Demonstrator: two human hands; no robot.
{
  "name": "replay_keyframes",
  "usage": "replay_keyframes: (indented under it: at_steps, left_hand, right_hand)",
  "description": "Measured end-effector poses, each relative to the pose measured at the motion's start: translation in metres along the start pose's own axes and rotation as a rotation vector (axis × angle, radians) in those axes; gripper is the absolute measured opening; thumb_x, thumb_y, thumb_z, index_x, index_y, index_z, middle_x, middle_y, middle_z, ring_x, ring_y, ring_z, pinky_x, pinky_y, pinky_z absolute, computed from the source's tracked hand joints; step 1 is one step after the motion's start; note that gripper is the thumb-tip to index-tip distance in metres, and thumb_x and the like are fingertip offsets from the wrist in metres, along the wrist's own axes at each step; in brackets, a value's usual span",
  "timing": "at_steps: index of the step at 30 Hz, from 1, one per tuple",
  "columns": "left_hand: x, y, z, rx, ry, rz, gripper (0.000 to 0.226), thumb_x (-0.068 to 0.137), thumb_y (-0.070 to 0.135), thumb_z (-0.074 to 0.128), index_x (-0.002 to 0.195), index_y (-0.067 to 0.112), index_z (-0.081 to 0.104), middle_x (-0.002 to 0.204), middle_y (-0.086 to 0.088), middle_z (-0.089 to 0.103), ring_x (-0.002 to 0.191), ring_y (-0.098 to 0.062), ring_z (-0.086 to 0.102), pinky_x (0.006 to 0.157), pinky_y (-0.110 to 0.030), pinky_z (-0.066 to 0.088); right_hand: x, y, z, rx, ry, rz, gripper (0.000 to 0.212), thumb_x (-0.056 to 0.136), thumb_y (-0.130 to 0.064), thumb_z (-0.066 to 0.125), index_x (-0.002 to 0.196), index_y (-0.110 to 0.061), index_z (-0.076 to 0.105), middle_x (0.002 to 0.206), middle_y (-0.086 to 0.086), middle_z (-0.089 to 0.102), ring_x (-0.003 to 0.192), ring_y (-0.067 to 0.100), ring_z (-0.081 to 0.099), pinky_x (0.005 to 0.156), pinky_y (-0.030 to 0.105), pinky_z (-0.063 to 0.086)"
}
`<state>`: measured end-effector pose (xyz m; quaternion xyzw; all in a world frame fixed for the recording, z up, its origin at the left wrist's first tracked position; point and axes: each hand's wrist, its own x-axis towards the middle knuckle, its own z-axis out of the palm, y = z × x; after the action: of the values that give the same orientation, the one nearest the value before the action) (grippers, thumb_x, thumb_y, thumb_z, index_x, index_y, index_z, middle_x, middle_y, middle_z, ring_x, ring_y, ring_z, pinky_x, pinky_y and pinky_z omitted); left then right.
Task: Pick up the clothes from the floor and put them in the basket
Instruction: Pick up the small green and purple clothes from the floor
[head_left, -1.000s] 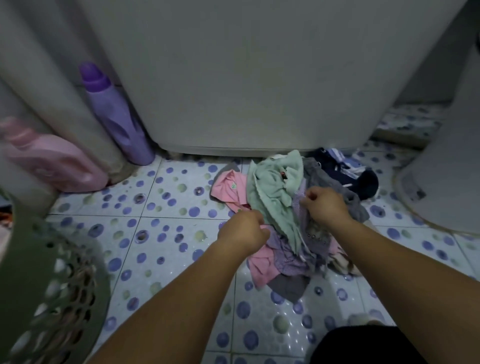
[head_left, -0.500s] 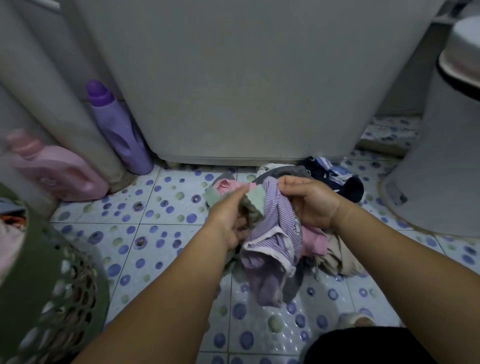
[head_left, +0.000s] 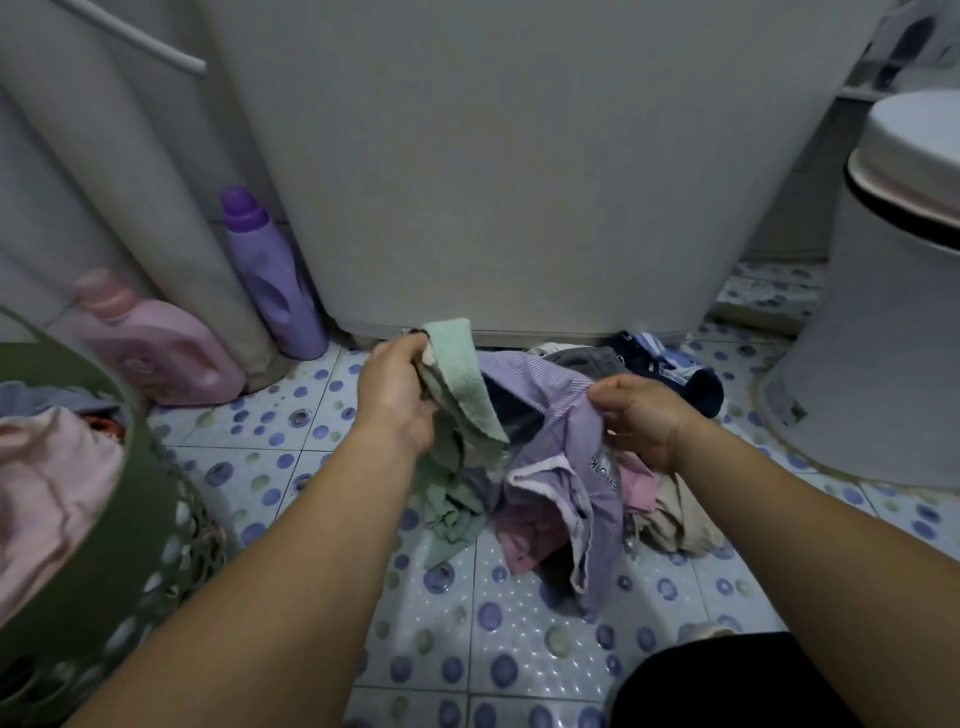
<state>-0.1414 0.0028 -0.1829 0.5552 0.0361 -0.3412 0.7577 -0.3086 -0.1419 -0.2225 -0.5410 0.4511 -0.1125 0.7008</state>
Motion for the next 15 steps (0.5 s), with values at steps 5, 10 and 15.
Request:
replay_keyframes:
  at_steps: [5, 10, 15]
  left_hand:
    - [-0.008, 0.038, -0.01, -0.071, 0.025, 0.275, 0.019, 0.076, 0.005, 0.046, 0.063, 0.017, 0.04, 0.053, 0.001, 0.037, 0.045, -0.014, 0.037, 0.048, -0.02, 0.031]
    - [-0.021, 0.046, -0.022, 0.275, 0.077, 0.395, 0.027, 0.084, 0.005, 0.047, 0.062, 0.02, 0.041, 0.064, 0.0, 0.041, 0.061, -0.016, 0.039, 0.055, -0.027, 0.032]
    - [-0.03, 0.019, -0.031, 0.472, -0.032, 0.337, 0.031, 0.082, 0.003, 0.052, 0.06, 0.02, 0.04, 0.06, 0.001, 0.042, 0.055, -0.012, 0.037, 0.051, -0.026, 0.031]
  right_hand:
    - [-0.003, -0.01, 0.006, 0.046, 0.26, -0.127, 0.028, 0.091, -0.003, 0.043, 0.066, -0.016, 0.045, 0.06, 0.007, 0.043, 0.053, 0.019, 0.04, 0.048, 0.022, 0.033]
    - [-0.012, -0.035, 0.025, 0.083, 0.249, -0.289, 0.025, 0.093, -0.009, 0.046, 0.069, -0.017, 0.046, 0.064, 0.004, 0.046, 0.054, 0.017, 0.043, 0.046, 0.024, 0.035]
    - [-0.03, -0.059, 0.074, 0.183, 0.038, -0.353, 0.028, 0.095, -0.005, 0.046, 0.07, -0.018, 0.047, 0.065, 0.0, 0.053, 0.055, 0.01, 0.05, 0.045, 0.014, 0.04]
